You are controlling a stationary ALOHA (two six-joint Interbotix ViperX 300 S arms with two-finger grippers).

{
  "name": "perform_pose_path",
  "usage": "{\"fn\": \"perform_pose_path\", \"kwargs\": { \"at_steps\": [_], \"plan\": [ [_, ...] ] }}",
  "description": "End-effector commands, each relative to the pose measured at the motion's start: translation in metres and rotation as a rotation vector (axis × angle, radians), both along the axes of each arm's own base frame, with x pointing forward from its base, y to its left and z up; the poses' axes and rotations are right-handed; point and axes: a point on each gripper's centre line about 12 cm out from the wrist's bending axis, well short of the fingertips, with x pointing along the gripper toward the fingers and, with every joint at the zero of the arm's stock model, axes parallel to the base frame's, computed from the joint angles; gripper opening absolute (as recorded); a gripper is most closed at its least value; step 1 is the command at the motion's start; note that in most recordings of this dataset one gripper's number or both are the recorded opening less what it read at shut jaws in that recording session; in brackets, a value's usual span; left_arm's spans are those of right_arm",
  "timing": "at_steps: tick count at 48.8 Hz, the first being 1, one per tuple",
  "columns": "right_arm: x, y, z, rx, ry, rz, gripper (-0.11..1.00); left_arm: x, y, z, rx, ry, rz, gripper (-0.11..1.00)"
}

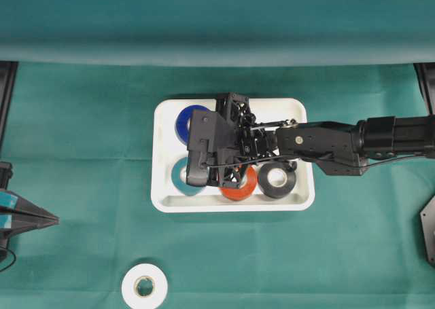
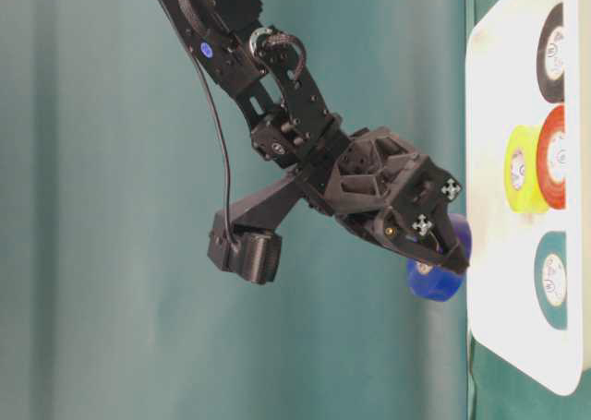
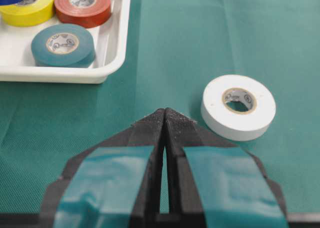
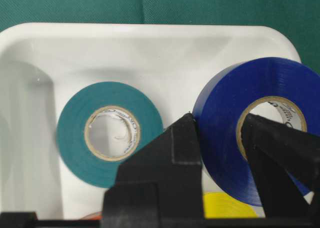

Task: Put the tape into the white case with the right arm.
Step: 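Carry the blue roll into the tray's back-left corner and release, then withdraw the right gripper to the right edge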

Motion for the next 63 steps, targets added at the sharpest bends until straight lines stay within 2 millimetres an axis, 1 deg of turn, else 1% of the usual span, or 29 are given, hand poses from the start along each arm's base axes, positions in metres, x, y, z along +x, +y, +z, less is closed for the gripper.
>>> {"fn": "perform_pose_path", "kwargs": {
  "at_steps": [1,5,7,11,13,17,18,19,23,29,37,47,63],
  "plan": [
    [0.005,-0.002,0.018,-0.012,-0.048,0.004,0.01,0.001,0.000,0.004,-0.001,-0.011,0.002,0.00],
    [0.005,-0.003,0.017,-0.011,-0.046,0.000,0.02,0.001,0.000,0.004,-0.001,-0.009,0.002,0.00],
    [0.004,-0.003,0.017,-0.011,-0.046,0.000,0.06,0.001,0.000,0.004,-0.001,-0.009,0.002,0.00],
    [0.004,-0.003,0.016,-0.010,-0.043,0.000,0.23,0.001,0.000,0.004,-0.001,-0.011,0.003,0.00],
    [0.004,-0.003,0.016,-0.010,-0.043,0.000,0.34,0.001,0.000,0.004,-0.001,-0.009,0.002,0.00],
    [0.003,-0.002,0.015,-0.009,-0.040,0.000,0.61,0.001,0.000,0.004,-0.001,-0.011,0.002,0.00],
    [0.003,-0.002,0.015,-0.009,-0.039,0.000,0.66,0.001,0.000,0.004,-0.001,-0.009,0.002,0.00],
    [0.002,-0.003,0.015,-0.009,-0.039,-0.001,0.68,0.001,0.000,0.004,-0.001,-0.009,0.002,0.00],
    [0.000,-0.002,0.014,-0.008,-0.034,0.000,0.63,0.001,0.000,0.004,-0.001,-0.011,0.002,0.00],
    [-0.007,0.000,0.013,-0.006,-0.027,0.000,0.63,0.001,0.000,0.004,-0.001,-0.009,0.002,0.00],
    [-0.029,0.006,0.013,0.000,-0.008,-0.001,0.63,0.001,0.000,0.004,-0.001,-0.009,0.002,0.00],
    [-0.068,0.016,0.013,0.009,0.018,-0.002,0.63,0.001,0.000,0.004,0.000,-0.009,0.002,0.00],
    [-0.147,0.038,0.013,0.018,0.037,-0.001,0.63,0.001,0.000,0.004,-0.001,-0.009,0.002,0.00]
  ]
}}
